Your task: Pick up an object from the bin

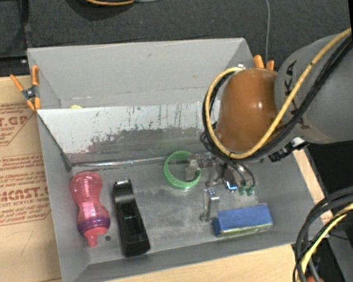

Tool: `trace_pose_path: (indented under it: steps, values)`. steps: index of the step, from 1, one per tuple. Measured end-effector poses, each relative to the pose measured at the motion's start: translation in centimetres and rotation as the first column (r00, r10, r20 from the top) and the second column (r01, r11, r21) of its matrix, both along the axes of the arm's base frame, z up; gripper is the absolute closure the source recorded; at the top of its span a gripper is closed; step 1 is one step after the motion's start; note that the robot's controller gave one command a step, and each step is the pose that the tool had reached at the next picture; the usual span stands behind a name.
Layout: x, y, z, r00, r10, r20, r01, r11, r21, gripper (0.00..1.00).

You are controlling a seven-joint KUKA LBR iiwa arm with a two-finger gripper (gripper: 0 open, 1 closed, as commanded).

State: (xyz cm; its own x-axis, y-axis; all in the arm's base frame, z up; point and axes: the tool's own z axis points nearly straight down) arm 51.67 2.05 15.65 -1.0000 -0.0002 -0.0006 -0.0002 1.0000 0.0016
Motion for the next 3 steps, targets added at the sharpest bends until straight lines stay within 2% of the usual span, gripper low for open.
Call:
trace_pose_path:
  steps: [1, 2, 3]
  values:
    - [0.0, 0.0, 0.0, 1.0, 0.001, 0.0, -0.001, 1.0, 0.0, 0.0]
    - [1.0, -2.9, -5.4, 0.997, 0.079, -0.002, -0.079, 0.997, 0.0, 0.0]
    - [-3.2, -7.1, -5.9, 0.979, 0.204, 0.002, -0.204, 0.979, -0.001, 0.0]
